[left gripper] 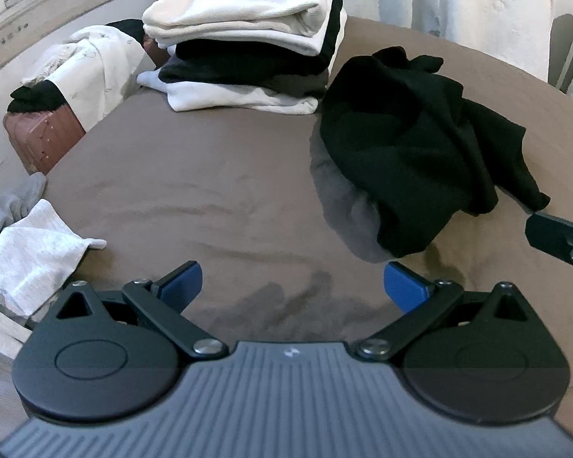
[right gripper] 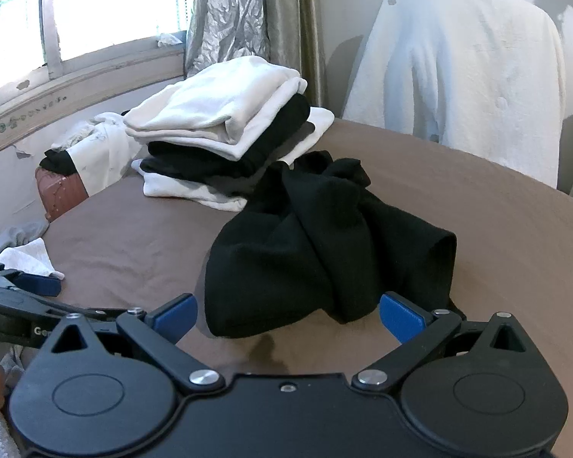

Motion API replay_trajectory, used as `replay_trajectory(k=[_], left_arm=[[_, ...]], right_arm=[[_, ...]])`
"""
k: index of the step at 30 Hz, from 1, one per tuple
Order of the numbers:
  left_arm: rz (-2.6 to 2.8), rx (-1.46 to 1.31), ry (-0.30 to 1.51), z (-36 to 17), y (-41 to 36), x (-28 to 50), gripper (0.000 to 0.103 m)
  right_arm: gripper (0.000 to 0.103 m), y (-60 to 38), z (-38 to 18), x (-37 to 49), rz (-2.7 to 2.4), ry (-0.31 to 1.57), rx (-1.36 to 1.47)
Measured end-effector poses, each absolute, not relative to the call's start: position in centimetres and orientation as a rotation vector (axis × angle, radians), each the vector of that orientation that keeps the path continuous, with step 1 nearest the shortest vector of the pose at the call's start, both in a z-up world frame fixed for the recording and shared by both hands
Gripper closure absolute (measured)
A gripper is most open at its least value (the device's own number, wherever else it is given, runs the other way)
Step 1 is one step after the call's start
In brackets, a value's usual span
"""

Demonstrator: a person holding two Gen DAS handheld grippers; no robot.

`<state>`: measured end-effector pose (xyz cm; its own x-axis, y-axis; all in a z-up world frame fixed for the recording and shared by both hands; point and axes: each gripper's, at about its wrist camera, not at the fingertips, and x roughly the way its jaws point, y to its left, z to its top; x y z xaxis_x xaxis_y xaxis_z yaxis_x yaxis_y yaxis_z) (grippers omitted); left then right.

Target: Fold clothes

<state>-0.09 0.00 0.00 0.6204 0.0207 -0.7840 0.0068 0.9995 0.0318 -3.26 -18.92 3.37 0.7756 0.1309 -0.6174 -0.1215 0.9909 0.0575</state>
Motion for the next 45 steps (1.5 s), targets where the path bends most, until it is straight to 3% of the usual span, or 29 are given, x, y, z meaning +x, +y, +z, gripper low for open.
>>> replay_trajectory(k=[45], left_arm=[[-0.048,0.043,0.872,1.9,0.3,-1.0,0.000]], right_arm=[[0.000,-19.0,4.2,-2.9,0.150,0.653,0.009]])
